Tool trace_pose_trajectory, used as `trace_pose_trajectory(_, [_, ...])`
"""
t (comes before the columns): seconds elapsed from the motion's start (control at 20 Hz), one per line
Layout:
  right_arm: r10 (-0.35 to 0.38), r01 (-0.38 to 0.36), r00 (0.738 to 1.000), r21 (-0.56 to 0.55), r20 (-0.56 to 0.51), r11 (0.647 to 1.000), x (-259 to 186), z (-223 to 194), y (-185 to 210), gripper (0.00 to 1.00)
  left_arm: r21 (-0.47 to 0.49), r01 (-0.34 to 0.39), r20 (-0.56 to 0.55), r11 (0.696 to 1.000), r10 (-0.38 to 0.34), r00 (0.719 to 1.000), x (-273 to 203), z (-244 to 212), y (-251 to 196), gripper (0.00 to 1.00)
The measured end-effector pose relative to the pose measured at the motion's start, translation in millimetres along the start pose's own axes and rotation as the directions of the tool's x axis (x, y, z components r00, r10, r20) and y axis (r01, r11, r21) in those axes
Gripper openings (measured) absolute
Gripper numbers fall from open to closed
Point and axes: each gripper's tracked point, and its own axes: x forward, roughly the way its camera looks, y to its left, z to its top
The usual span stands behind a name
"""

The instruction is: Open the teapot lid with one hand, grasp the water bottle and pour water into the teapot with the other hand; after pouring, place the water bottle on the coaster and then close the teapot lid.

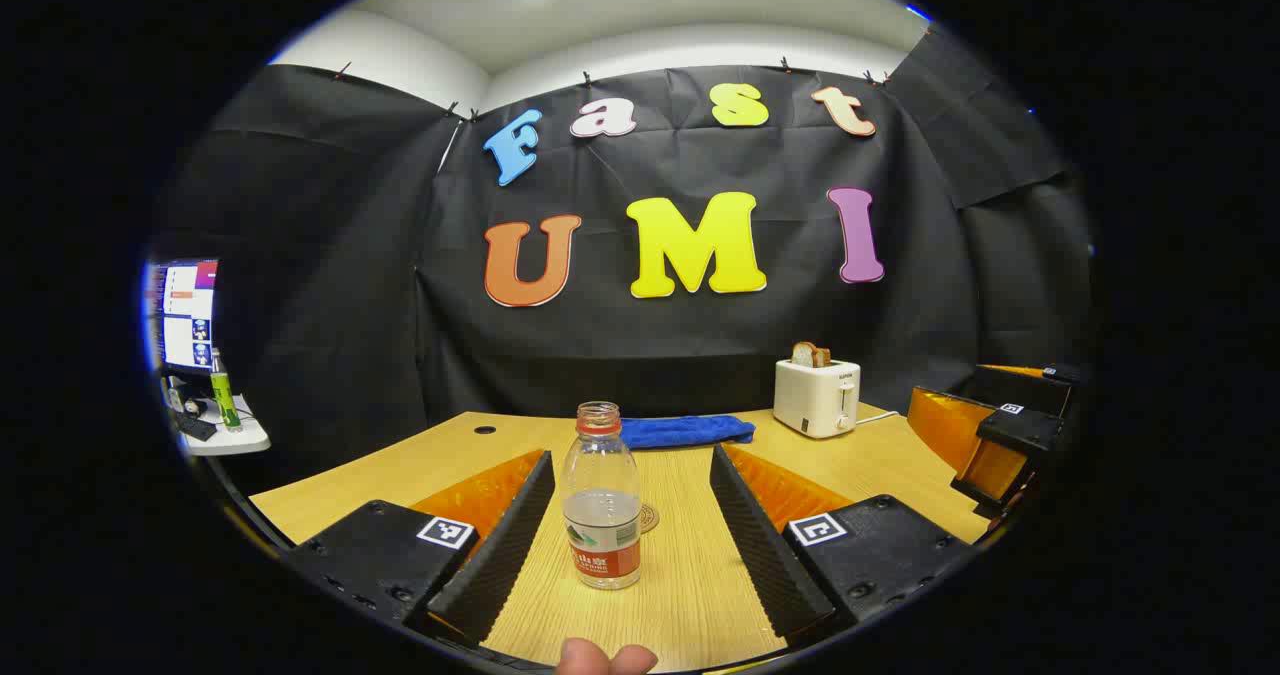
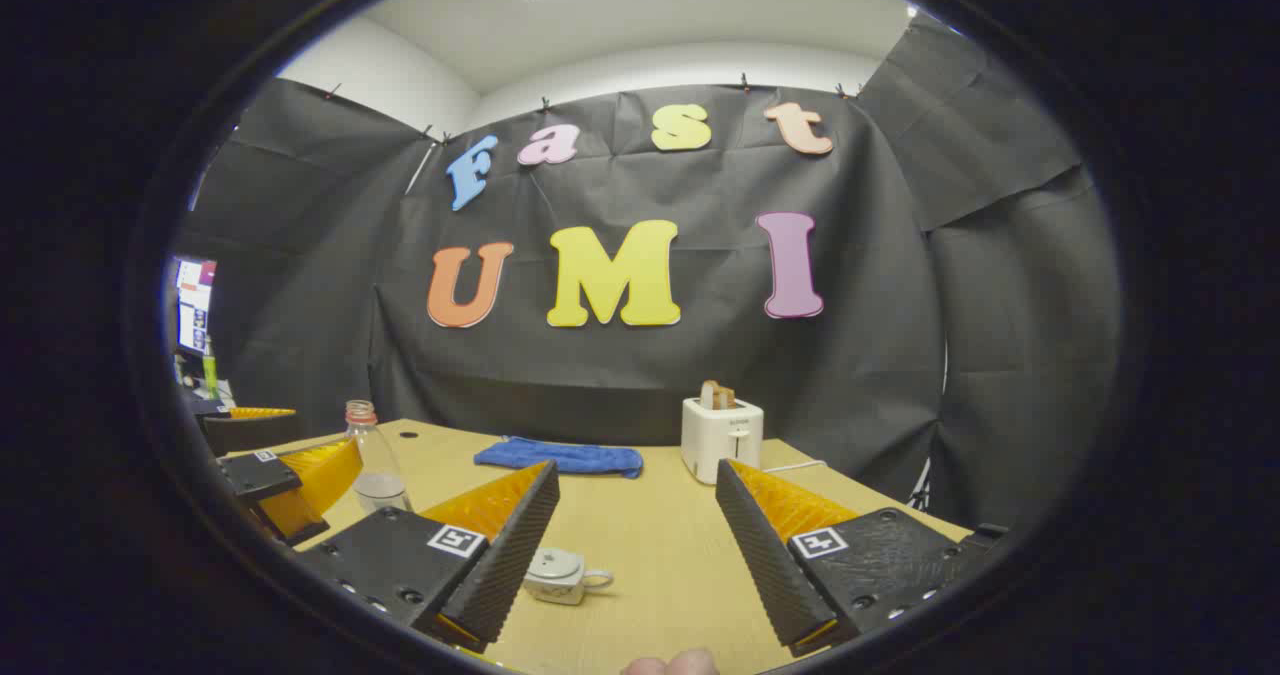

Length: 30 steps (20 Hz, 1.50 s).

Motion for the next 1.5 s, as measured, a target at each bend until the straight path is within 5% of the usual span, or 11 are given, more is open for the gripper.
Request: trace_pose_trajectory(1.5, [0.036, -0.036, 0.997, 0.002, -0.062, 0.999, 8, -31, 19, 0.97, -0.003, -0.039, -0.002, 0.999, 0.039, 0.999, 3, -1, 17, 0.98])
